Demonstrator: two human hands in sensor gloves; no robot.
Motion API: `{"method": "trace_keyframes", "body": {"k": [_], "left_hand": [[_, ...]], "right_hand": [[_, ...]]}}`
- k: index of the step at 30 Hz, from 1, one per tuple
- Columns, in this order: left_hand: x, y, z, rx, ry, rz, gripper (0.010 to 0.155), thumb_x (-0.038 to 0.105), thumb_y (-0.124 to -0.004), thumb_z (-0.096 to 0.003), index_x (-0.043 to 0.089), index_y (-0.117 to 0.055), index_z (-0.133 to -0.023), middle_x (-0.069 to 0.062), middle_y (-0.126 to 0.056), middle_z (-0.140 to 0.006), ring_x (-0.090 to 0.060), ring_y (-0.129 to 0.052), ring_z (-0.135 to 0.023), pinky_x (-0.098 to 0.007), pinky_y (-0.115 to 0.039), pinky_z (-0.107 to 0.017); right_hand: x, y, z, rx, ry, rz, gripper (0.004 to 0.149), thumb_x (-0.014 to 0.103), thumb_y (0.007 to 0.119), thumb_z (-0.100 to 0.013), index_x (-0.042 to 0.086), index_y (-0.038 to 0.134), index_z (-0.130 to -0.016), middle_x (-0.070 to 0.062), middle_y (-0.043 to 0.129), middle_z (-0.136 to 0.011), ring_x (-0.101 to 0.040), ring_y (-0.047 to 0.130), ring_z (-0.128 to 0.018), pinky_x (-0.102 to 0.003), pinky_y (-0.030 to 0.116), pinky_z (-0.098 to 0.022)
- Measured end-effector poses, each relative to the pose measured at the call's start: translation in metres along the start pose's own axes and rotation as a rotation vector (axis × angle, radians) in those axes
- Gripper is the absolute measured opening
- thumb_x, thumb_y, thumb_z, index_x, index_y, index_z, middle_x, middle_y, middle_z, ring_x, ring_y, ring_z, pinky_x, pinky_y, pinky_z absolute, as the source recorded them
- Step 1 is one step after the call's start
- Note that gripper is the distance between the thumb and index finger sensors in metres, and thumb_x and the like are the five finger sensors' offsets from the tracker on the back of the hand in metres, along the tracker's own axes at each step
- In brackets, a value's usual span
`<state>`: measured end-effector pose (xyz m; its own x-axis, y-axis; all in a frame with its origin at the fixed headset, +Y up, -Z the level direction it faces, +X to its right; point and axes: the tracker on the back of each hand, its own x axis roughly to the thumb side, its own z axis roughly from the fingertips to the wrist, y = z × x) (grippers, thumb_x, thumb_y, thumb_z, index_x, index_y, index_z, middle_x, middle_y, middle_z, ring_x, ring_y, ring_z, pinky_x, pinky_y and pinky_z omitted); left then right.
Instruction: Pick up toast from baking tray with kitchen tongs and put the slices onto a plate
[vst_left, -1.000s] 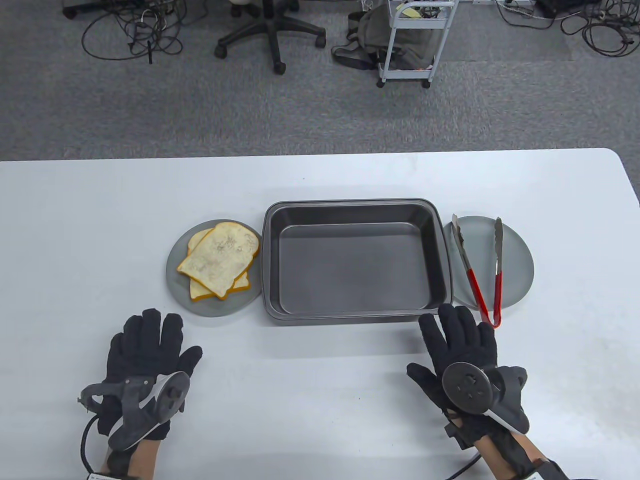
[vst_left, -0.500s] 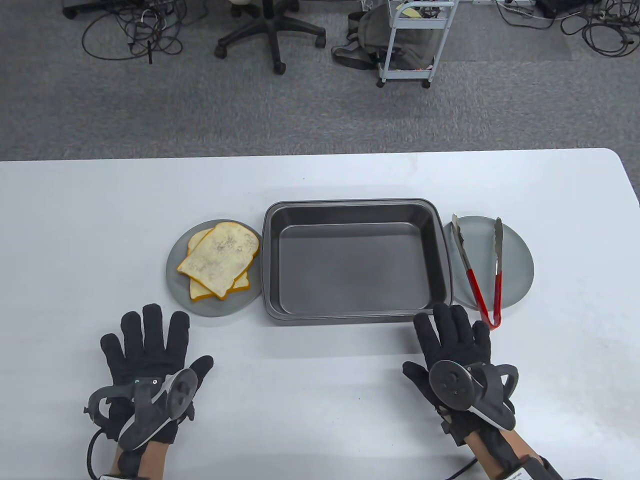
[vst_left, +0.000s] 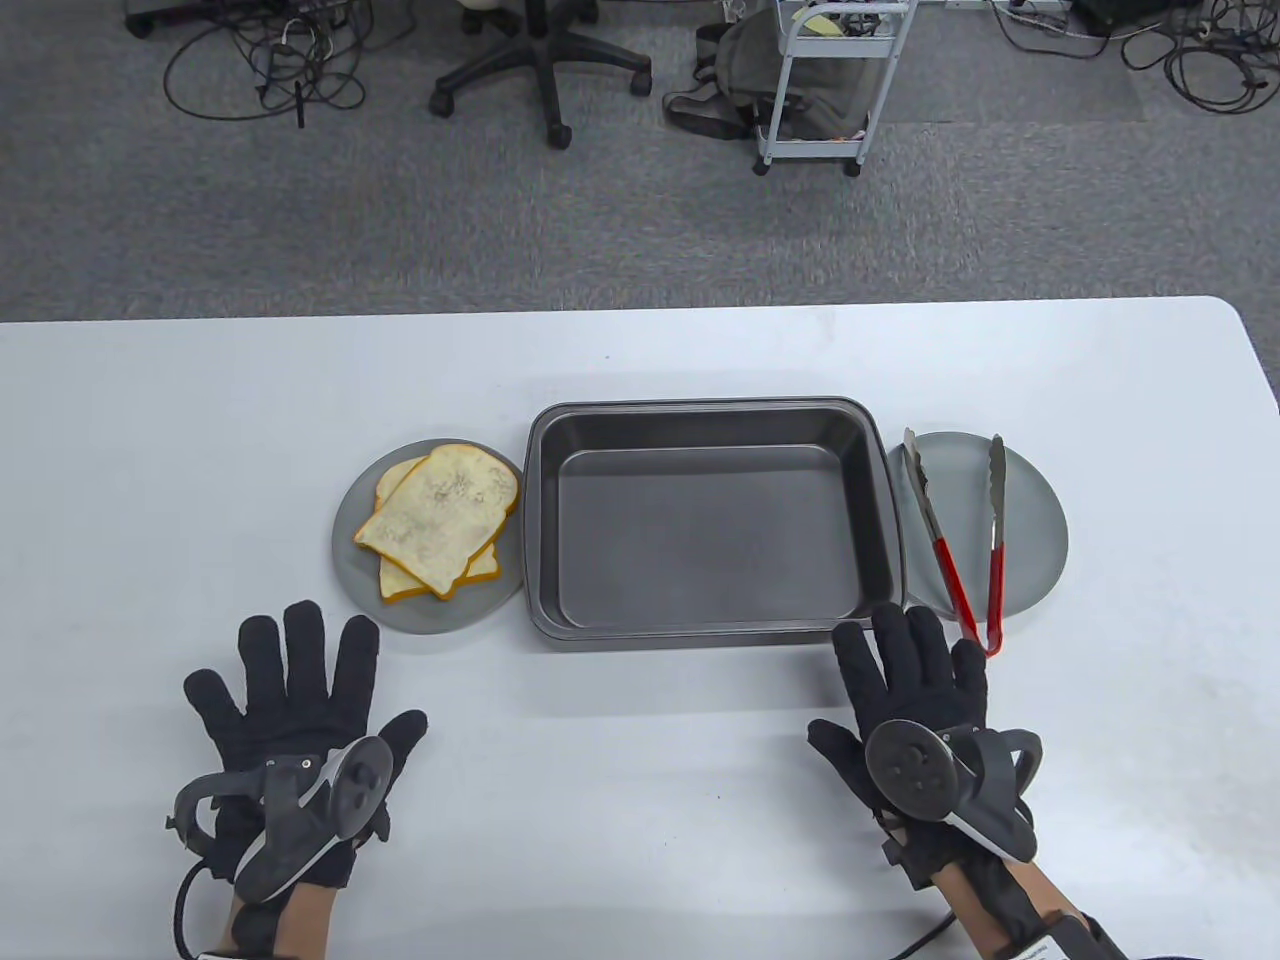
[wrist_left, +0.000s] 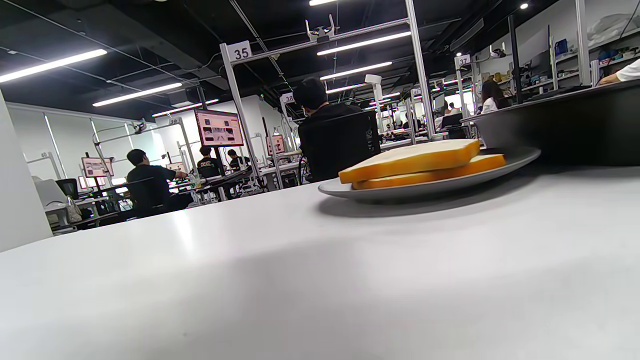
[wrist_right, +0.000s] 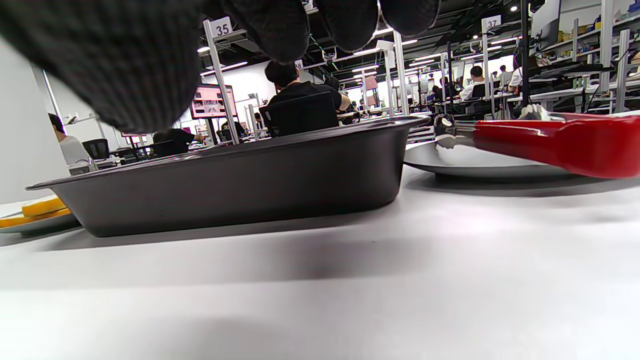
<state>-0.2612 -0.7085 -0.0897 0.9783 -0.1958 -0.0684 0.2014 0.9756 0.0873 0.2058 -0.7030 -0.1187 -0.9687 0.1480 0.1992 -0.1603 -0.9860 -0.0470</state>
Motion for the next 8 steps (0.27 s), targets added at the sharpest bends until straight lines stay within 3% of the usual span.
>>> {"method": "trace_keyframes", "body": {"k": [8], "left_hand": [[0.0009,0.0010,0.0001,0.002,-0.011,0.007,0.087,0.081,-0.041,-0.0378,0.041,-0.015,-0.111,-0.007,-0.016,-0.125,-0.045,-0.012,-0.114,-0.078,-0.020,-0.069]], "right_hand": [[0.0001,-0.0009,0.0000,-0.001,0.002,0.007,0.087,0.060,0.082,-0.036,0.023,0.051,-0.108,-0.018,0.041,-0.118,-0.048,0.042,-0.109,-0.077,0.036,-0.073]]}}
